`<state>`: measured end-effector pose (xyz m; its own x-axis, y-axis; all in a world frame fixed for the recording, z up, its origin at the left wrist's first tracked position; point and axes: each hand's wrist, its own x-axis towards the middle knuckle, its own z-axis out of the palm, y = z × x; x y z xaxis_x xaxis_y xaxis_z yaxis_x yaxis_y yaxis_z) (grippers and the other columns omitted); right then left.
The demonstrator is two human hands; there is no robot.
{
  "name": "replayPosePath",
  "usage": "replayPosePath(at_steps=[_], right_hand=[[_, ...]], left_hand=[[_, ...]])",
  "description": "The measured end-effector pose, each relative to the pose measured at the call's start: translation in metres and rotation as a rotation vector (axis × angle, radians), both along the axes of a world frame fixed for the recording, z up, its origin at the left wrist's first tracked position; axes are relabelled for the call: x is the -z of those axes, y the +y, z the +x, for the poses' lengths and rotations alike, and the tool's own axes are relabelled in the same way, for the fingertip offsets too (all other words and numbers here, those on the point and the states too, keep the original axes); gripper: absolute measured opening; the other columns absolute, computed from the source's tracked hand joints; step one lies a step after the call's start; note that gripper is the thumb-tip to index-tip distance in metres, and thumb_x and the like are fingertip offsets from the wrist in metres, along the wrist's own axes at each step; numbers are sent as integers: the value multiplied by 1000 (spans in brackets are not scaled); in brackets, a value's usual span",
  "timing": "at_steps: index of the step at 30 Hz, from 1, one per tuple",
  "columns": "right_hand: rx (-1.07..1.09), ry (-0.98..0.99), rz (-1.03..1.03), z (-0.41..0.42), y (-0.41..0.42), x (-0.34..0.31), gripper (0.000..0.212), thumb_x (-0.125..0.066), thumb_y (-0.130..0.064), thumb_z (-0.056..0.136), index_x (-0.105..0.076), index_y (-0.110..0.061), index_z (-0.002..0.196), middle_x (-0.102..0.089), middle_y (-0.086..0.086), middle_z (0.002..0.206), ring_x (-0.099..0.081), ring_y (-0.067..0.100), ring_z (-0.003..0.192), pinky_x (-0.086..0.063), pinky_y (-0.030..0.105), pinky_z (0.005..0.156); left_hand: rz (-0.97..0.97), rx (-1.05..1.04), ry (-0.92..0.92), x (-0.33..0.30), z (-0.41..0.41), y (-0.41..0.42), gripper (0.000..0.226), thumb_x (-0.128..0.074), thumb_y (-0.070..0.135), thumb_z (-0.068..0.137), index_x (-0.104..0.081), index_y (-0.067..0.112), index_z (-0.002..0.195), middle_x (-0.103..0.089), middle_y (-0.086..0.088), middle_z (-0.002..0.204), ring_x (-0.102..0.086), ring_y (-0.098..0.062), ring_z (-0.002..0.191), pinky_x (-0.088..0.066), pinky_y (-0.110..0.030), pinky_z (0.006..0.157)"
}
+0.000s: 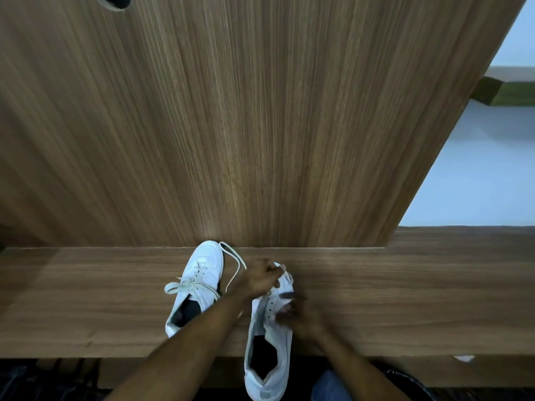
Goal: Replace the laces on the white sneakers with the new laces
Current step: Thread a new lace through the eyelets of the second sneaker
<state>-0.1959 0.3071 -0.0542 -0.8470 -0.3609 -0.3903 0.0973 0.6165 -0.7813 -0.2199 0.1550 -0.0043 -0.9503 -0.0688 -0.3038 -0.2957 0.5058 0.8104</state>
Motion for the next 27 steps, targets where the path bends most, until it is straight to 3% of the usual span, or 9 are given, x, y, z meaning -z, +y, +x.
replayPosePath(at_steps=[2, 5, 7, 10, 14, 18, 21, 23, 27], right_hand=[[121, 51, -82, -14, 4, -12, 73, -84, -47, 66, -56, -8, 121, -60, -1, 92, -60, 17, 85, -51, 39, 90], [131, 178, -166, -31, -1, -49, 44, -68, -12, 84, -54, -13, 125, -61, 0, 102, -60, 19, 94, -51, 40, 89], [26, 249, -160, -39, -5, -61, 18, -63, -15, 83, -68, -24, 98, -69, -4, 88, -66, 19, 84, -52, 42, 80], [-94, 245, 18, -44, -7, -59, 21, -64, -22, 85, -67, -25, 64, -67, -5, 66, -63, 14, 68, -51, 35, 69], [39, 175, 174, -57, 17, -49, 18, -65, -23, 86, -70, -11, 73, -63, -1, 63, -57, 11, 60, -43, 25, 58], [272, -60, -184, -52, 35, -67, 27, -62, -28, 92, -63, -11, 70, -55, 1, 47, -44, 9, 36, -35, 20, 41], [296, -176, -382, -51, 27, -96, 26, -62, -28, 92, -64, -10, 73, -52, 4, 47, -39, 10, 35, -43, 21, 43], [269, -199, -392, -51, 17, -109, 27, -60, -27, 93, -63, -10, 71, -51, 6, 47, -38, 11, 34, -39, 19, 41], [237, -138, -474, -51, 2, -125, 30, -59, -26, 94, -63, -8, 71, -48, 4, 42, -37, 13, 33, -35, 20, 37]], left_hand=[[59, 86, 32, -23, 2, -4, 31, -55, 37, 96, -61, 16, 73, -64, -1, 69, -59, -8, 65, -47, -22, 68], [-10, 268, 54, -46, -3, -12, 24, -65, 26, 91, -69, 8, 77, -63, 4, 64, -56, 1, 58, -44, -13, 59], [15, 286, 64, -53, -9, -13, 15, -68, 18, 89, -70, 9, 76, -62, 9, 60, -52, 7, 51, -40, -10, 53], [79, 141, 136, -57, -14, -15, 22, -66, 11, 90, -63, 12, 68, -61, 5, 66, -52, 8, 50, -43, -12, 59], [86, -231, 245, -38, -12, -34, 30, -63, 13, 91, -58, 21, 63, -66, -8, 75, -55, -5, 66, -42, -19, 68], [-117, -379, 271, -22, 4, -38, 16, -68, 23, 86, -57, 26, 74, -65, 3, 78, -61, -15, 77, -45, -27, 72], [-9, -74, 385, -17, 15, -18, 13, -68, 24, 87, -64, 29, 76, -67, 6, 74, -62, -10, 69, -52, -33, 68], [59, 187, 451, -17, 21, 2, 13, -63, 10, 91, -68, 21, 93, -67, 10, 82, -62, -4, 74, -50, -27, 73], [228, 223, 446, -12, 13, 29, 30, -52, -10, 90, -60, 19, 88, -68, 21, 83, -62, 6, 85, -46, -16, 85]])
